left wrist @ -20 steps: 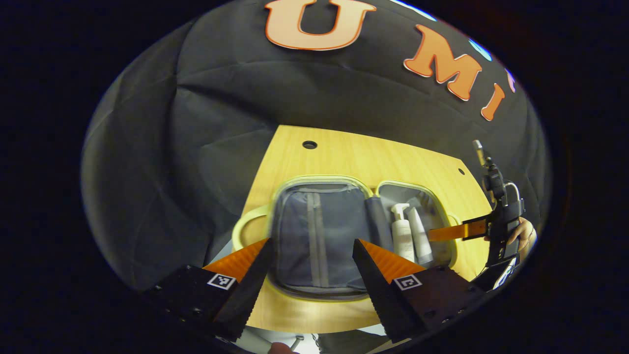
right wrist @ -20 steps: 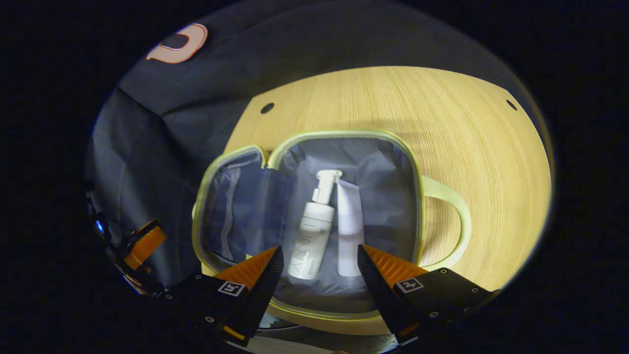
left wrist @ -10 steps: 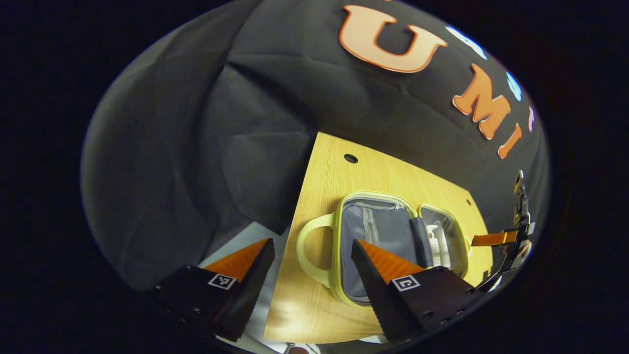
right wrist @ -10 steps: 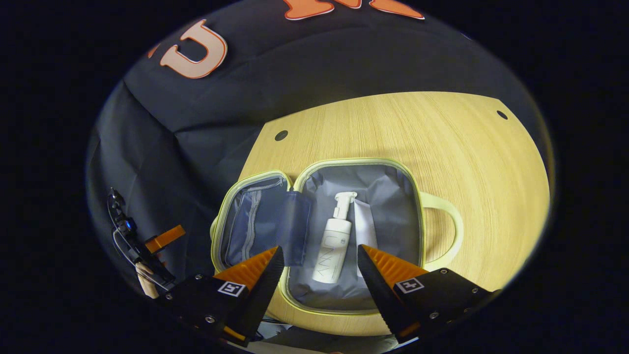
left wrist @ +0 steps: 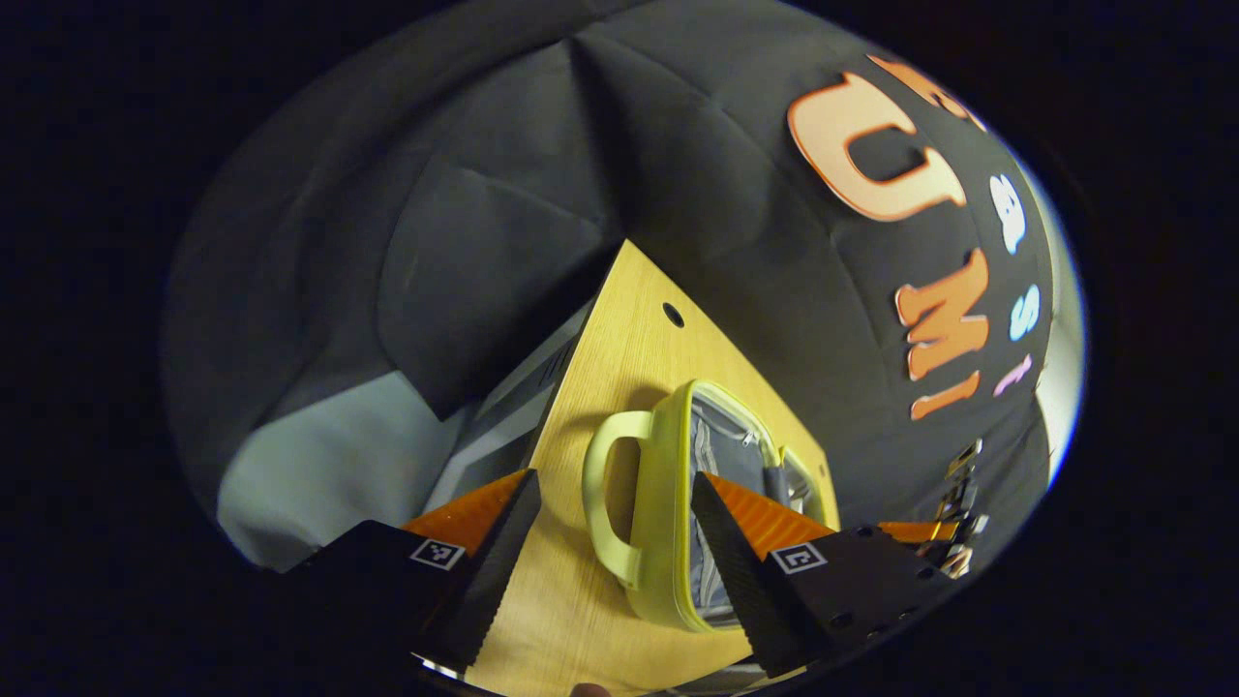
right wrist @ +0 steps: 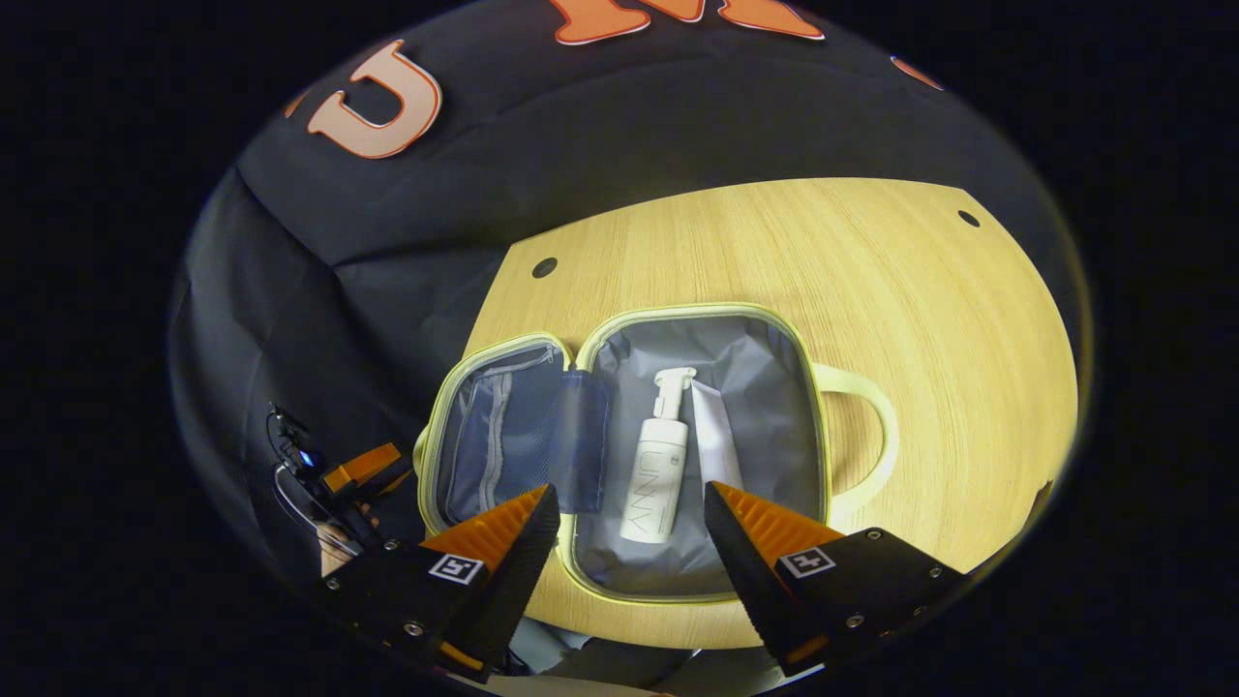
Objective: First open the suitcase, pack the skin care products into it, and then close the suitcase.
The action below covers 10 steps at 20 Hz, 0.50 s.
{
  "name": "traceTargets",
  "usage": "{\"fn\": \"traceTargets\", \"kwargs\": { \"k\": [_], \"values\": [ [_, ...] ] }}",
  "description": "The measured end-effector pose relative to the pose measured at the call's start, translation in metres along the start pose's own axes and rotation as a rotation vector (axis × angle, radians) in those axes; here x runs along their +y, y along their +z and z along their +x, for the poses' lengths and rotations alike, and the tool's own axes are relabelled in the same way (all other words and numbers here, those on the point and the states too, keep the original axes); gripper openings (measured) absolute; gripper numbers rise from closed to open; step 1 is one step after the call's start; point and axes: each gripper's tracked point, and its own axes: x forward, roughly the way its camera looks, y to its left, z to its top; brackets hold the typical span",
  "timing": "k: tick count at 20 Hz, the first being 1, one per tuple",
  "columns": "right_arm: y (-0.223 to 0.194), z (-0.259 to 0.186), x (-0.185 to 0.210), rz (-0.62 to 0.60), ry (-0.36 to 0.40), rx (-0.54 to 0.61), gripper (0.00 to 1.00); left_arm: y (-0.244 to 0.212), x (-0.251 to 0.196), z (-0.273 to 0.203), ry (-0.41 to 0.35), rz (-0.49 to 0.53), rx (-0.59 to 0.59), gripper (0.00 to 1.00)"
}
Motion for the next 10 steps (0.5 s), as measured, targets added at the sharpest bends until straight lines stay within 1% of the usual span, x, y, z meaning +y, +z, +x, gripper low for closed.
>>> {"fn": "traceTargets", "kwargs": {
  "k": [2, 4, 5, 6, 8, 10],
  "values": [
    [0.0, -0.004, -0.004, 0.012, -0.018, 0.005, 0.95, 0.002, 0.006, 0.003, -0.034, -0.07, -0.01, 1.0],
    [0.0, -0.007, -0.009, 0.028, -0.038, 0.01, 0.95, 0.006, 0.003, 0.007, -0.101, -0.132, -0.011, 0.99],
    [0.0, -0.008, -0.012, 0.033, -0.046, 0.013, 0.95, 0.007, 0.0, 0.01, -0.128, -0.146, -0.013, 0.99],
    [-0.001, -0.009, -0.013, 0.038, -0.056, 0.018, 0.95, 0.007, 0.0, 0.015, -0.139, -0.148, -0.013, 0.98],
    [-0.004, -0.009, -0.018, 0.048, -0.071, 0.028, 0.95, 0.004, -0.002, 0.025, -0.15, -0.146, 0.003, 0.97],
    [-0.006, -0.009, -0.018, 0.062, -0.069, 0.038, 0.96, 0.001, -0.001, 0.031, -0.148, -0.142, 0.025, 0.95]
  ]
}}
